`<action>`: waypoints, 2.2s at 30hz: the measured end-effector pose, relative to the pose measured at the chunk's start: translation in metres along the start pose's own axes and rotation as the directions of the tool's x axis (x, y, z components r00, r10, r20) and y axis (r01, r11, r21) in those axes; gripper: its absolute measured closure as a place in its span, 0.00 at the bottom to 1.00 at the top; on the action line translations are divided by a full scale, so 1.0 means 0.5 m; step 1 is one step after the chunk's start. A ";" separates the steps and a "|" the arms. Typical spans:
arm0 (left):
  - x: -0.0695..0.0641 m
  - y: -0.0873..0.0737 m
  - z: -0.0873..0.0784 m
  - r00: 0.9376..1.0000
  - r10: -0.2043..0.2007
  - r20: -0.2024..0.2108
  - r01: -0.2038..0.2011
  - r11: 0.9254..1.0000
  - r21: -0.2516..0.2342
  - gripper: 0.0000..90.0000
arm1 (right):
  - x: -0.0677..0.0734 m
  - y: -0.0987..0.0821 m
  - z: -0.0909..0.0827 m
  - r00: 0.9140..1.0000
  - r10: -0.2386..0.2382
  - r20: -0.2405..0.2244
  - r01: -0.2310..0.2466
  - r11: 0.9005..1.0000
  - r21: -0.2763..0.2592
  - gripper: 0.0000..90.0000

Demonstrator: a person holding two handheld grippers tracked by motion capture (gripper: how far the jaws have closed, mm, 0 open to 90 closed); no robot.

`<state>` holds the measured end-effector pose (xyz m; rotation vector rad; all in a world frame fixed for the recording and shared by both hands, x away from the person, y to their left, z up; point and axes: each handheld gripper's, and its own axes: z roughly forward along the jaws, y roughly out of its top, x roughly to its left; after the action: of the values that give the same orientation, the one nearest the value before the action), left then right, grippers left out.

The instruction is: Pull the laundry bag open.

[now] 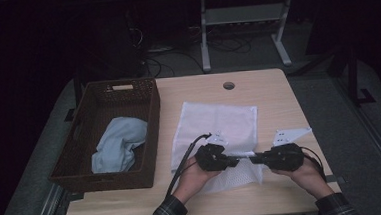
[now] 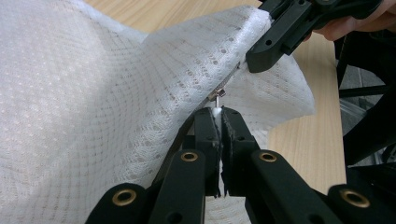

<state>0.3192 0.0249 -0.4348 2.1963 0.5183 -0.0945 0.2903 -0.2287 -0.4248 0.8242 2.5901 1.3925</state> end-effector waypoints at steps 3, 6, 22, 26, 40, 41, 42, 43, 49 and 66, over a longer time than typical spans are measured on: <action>0.010 -0.006 -0.005 1.000 -0.024 -0.005 0.024 1.000 0.001 0.97 | -0.004 -0.001 -0.007 1.000 0.015 0.012 -0.015 1.000 -0.011 0.96; 0.011 -0.007 -0.008 1.000 -0.022 -0.008 0.022 1.000 -0.001 0.97 | -0.010 -0.004 -0.012 0.999 0.028 0.015 -0.028 0.999 -0.019 0.96; 0.007 -0.010 0.002 1.000 -0.015 0.017 0.015 0.999 0.043 0.97 | -0.007 -0.027 -0.014 0.999 0.047 0.022 -0.047 0.999 -0.004 0.95; 0.012 -0.013 -0.002 1.000 -0.026 0.016 0.025 0.999 0.036 0.97 | -0.013 -0.029 -0.019 0.998 0.054 0.021 -0.054 0.998 -0.013 0.95; 0.017 -0.016 -0.007 0.999 -0.037 0.019 0.036 0.999 0.038 0.97 | -0.031 -0.032 -0.029 0.997 0.068 0.038 -0.067 0.997 -0.026 0.95; 0.018 -0.016 -0.007 0.999 -0.033 0.013 0.033 0.999 0.043 0.97 | -0.032 -0.033 -0.029 0.997 0.072 0.041 -0.071 0.997 -0.026 0.95; 0.019 -0.017 -0.007 0.999 -0.040 0.015 0.040 0.998 0.043 0.97 | -0.034 -0.033 -0.031 0.996 0.072 0.046 -0.071 0.997 -0.027 0.95; 0.020 -0.018 -0.007 0.999 -0.044 0.015 0.043 0.998 0.040 0.97 | -0.036 -0.034 -0.032 0.996 0.077 0.048 -0.076 0.997 -0.030 0.95; 0.022 -0.018 -0.008 0.999 -0.052 0.014 0.051 0.998 0.038 0.97 | -0.039 -0.034 -0.033 0.995 0.086 0.053 -0.085 0.996 -0.031 0.95; 0.030 -0.023 -0.012 0.998 -0.059 -0.004 0.059 0.997 0.054 0.97 | -0.057 -0.040 -0.035 0.990 0.129 0.051 -0.128 0.991 -0.023 0.95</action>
<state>0.3277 0.0406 -0.4433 2.2344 0.5890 -0.1387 0.3006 -0.2646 -0.4353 1.0276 2.5206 1.4051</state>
